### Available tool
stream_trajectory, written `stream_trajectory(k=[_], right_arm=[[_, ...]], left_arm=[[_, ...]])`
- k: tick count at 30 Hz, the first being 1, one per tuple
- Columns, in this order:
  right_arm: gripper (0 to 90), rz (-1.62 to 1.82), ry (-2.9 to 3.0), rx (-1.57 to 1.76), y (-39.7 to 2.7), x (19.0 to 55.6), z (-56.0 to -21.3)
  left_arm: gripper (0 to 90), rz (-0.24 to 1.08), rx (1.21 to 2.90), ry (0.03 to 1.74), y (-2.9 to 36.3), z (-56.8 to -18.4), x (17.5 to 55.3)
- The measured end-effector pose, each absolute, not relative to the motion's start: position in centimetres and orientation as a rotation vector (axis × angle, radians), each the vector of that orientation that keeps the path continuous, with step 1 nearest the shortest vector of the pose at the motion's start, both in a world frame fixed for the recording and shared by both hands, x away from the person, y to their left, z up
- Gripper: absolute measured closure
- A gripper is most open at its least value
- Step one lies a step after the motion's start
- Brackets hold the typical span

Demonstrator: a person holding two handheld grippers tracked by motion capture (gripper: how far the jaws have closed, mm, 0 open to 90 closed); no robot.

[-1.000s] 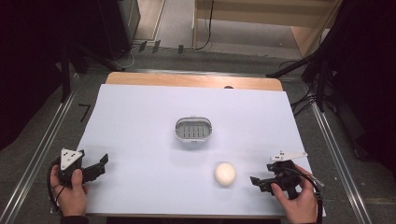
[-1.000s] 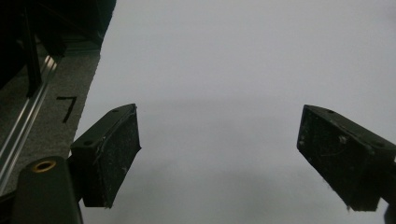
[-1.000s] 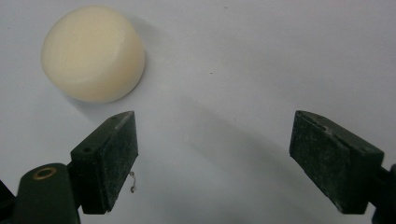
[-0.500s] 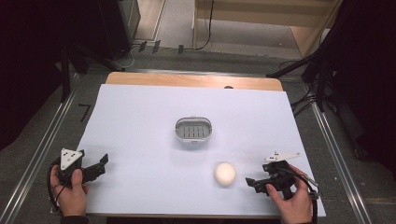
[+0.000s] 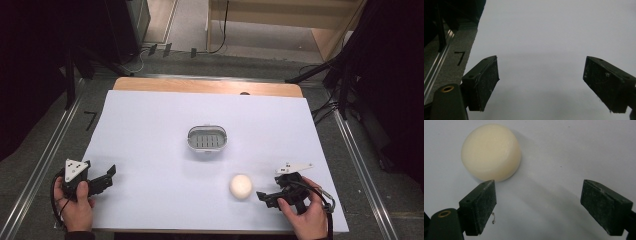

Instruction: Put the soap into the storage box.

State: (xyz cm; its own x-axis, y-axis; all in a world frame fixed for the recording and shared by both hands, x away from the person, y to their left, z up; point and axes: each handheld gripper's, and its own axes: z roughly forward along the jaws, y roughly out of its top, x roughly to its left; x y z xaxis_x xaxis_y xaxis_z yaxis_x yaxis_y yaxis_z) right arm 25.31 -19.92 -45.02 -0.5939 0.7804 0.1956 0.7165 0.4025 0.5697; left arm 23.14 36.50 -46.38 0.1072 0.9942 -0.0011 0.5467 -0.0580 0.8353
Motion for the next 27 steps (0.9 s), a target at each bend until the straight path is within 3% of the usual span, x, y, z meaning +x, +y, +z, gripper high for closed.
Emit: stream_trajectory(k=[27], right_arm=[[13.9,0.941,2.622,1.315,-16.9,25.3,-45.0]], left_arm=[[14.2,0.818,1.692,1.522,36.5,-46.4,23.1]])
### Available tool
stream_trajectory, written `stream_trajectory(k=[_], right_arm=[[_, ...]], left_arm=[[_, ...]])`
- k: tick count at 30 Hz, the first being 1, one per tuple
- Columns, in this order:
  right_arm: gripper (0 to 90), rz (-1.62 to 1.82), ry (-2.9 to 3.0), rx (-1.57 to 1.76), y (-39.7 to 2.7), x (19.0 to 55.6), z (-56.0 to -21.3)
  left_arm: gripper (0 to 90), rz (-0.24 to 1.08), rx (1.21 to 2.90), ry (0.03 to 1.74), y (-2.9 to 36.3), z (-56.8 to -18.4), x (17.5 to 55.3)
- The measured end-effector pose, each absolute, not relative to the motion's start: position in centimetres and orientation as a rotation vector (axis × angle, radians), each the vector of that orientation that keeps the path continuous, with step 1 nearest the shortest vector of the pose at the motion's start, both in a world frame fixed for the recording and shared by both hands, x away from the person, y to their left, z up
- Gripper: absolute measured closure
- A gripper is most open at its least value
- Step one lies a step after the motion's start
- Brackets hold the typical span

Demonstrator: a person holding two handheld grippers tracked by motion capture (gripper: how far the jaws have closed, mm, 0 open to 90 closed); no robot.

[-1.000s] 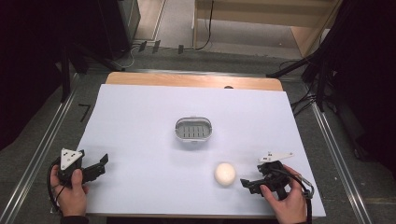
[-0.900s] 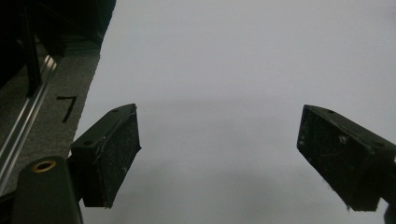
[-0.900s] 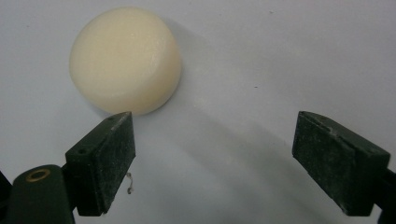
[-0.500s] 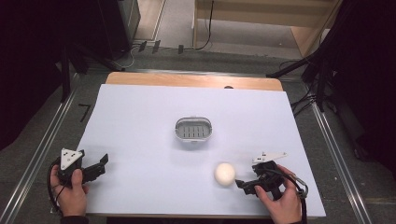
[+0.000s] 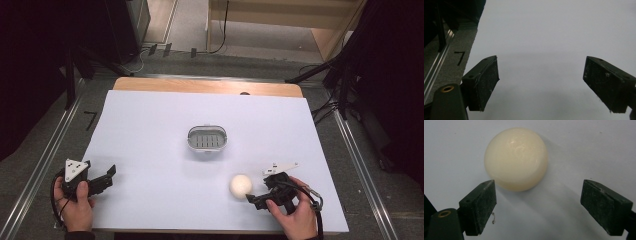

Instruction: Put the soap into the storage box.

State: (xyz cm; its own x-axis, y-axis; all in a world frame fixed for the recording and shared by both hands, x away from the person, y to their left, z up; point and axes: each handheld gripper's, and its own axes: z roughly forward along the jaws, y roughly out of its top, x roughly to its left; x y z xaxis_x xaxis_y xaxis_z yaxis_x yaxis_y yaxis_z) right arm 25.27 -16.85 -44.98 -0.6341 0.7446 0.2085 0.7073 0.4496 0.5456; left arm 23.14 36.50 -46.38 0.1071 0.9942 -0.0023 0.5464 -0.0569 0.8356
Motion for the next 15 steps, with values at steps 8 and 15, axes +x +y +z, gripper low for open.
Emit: stream_trajectory(k=[8,15], right_arm=[[13.9,0.932,2.647,1.295,-15.6,25.4,-45.2],[13.9,0.923,2.661,1.278,-14.5,25.5,-45.3]], left_arm=[[14.2,0.817,1.692,1.522,36.5,-46.4,23.1],[14.2,0.815,1.692,1.520,36.5,-46.4,23.1]])
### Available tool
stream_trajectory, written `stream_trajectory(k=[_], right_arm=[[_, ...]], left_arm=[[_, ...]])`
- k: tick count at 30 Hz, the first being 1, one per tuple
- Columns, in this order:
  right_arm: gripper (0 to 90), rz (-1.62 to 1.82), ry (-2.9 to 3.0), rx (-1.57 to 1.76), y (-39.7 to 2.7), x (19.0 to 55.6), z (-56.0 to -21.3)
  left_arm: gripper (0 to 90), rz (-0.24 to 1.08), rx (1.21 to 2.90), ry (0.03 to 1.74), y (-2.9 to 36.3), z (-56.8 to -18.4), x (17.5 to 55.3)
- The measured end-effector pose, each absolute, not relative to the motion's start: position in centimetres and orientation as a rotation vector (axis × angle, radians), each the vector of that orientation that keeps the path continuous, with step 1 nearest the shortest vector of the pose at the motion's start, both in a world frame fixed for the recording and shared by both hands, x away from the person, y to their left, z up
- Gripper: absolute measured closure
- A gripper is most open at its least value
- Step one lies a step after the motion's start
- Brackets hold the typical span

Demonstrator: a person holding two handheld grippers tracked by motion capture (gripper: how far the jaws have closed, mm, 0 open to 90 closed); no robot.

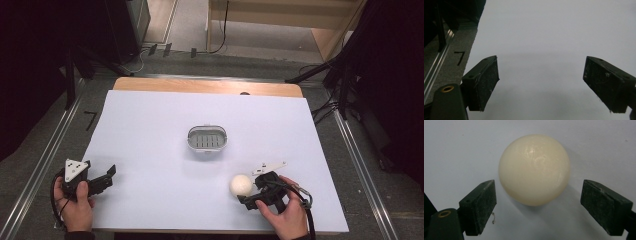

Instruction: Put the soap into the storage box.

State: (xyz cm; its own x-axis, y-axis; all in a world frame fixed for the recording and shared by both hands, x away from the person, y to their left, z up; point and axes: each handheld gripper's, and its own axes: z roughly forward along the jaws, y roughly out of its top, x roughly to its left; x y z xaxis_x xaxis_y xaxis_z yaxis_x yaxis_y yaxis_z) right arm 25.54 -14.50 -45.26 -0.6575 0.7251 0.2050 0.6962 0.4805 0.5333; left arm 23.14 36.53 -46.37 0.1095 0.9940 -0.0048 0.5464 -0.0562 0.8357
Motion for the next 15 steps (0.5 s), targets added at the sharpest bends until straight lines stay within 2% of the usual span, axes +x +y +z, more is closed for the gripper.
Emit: stream_trajectory(k=[15], right_arm=[[15.9,0.869,2.653,1.285,-12.2,25.9,-46.1]], left_arm=[[14.2,0.813,1.690,1.521,36.6,-46.4,23.1]])
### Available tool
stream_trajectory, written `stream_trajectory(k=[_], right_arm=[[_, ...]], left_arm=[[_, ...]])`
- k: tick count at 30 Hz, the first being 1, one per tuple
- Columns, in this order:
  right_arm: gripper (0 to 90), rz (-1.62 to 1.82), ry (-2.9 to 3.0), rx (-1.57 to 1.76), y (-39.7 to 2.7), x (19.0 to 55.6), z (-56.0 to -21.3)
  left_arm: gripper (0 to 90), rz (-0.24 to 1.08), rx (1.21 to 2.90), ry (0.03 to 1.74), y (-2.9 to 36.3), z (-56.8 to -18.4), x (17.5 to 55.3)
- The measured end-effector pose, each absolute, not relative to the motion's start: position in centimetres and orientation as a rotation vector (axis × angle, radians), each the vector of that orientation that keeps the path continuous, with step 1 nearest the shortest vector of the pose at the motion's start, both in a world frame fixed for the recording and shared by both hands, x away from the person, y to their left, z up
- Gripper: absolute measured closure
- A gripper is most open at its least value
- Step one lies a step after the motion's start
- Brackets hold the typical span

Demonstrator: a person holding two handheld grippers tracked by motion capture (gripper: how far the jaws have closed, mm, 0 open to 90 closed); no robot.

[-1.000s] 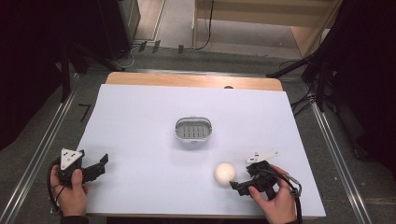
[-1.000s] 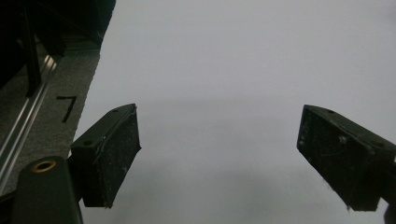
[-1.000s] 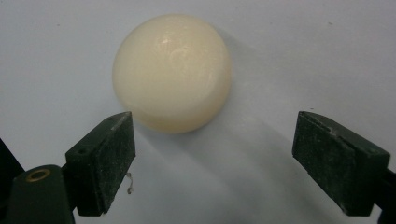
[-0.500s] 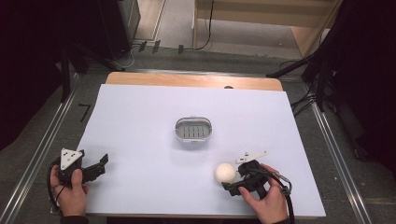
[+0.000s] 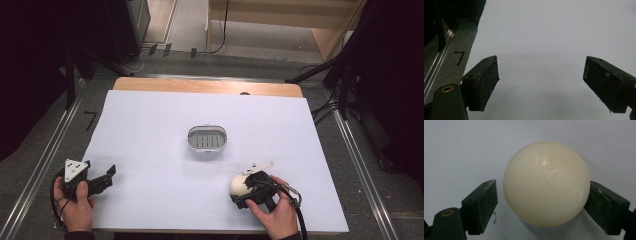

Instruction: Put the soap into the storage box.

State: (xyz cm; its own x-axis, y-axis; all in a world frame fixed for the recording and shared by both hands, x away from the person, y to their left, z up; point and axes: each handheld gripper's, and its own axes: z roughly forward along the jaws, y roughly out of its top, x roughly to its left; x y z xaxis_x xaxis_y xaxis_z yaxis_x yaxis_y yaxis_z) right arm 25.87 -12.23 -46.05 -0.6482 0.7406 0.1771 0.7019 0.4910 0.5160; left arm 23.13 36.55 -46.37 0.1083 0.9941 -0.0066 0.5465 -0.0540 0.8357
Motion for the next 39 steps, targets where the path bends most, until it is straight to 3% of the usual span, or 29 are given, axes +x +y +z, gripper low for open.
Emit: stream_trajectory(k=[13,39], right_arm=[[24.0,0.837,2.576,1.326,-11.53,26.01,-46.19],[25.1,0.888,2.570,1.386,-11.76,26.09,-46.04]], left_arm=[[14.2,0.815,1.690,1.521,36.54,-46.37,23.13],[14.2,0.815,1.682,1.526,36.56,-46.37,23.12]])
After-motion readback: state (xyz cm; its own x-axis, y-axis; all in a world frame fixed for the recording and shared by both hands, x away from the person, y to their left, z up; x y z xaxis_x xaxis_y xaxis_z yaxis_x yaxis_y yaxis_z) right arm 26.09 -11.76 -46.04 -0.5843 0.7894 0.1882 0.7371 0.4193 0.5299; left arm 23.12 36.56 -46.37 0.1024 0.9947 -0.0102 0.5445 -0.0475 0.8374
